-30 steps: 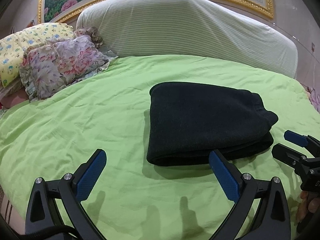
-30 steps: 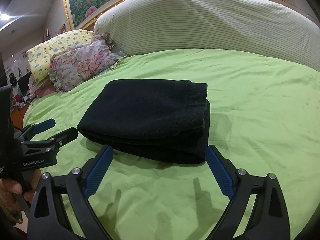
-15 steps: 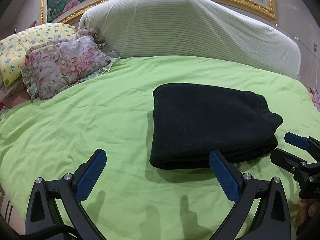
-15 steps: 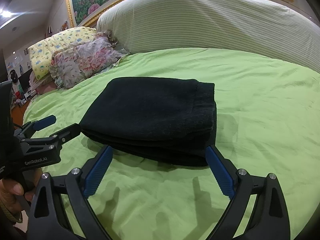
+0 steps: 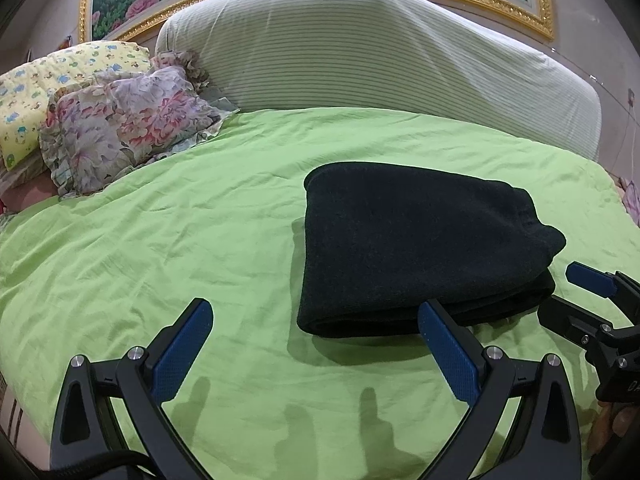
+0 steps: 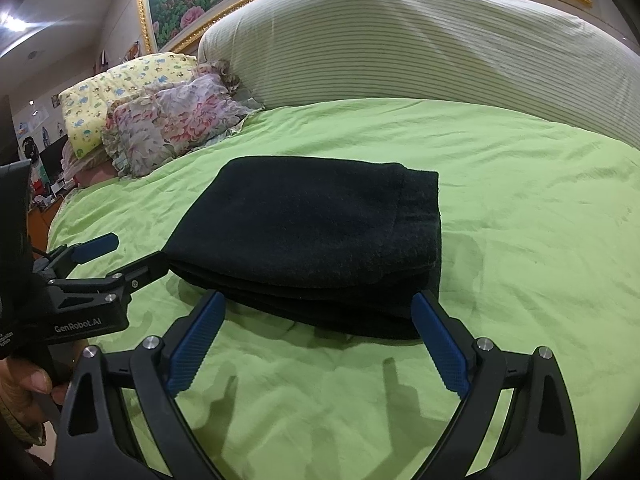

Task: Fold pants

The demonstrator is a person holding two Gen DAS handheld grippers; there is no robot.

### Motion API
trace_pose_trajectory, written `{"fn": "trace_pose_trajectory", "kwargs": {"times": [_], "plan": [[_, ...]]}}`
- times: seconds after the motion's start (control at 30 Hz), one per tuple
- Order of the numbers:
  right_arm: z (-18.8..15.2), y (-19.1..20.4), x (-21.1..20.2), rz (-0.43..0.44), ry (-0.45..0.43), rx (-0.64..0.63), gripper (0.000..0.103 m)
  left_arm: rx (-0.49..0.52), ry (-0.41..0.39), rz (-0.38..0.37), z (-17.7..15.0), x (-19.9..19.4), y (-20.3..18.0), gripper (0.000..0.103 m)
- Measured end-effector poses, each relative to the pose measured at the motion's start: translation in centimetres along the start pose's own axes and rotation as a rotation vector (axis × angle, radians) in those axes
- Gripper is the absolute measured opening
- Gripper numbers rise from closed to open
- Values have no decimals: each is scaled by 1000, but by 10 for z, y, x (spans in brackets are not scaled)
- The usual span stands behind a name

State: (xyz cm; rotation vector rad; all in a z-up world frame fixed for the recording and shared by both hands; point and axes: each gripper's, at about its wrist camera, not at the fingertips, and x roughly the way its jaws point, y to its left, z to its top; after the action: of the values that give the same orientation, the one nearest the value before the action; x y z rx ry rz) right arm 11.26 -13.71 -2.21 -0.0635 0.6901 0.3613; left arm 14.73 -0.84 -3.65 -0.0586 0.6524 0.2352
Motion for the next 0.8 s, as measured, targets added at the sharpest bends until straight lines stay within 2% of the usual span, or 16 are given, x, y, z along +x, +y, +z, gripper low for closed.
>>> {"fn": "trace_pose_trajectory", "kwargs": {"times": [0.8], "plan": [[14,-8,-10,-7,-46,23,95,2,1,-26,9,-4,-3,103]]}}
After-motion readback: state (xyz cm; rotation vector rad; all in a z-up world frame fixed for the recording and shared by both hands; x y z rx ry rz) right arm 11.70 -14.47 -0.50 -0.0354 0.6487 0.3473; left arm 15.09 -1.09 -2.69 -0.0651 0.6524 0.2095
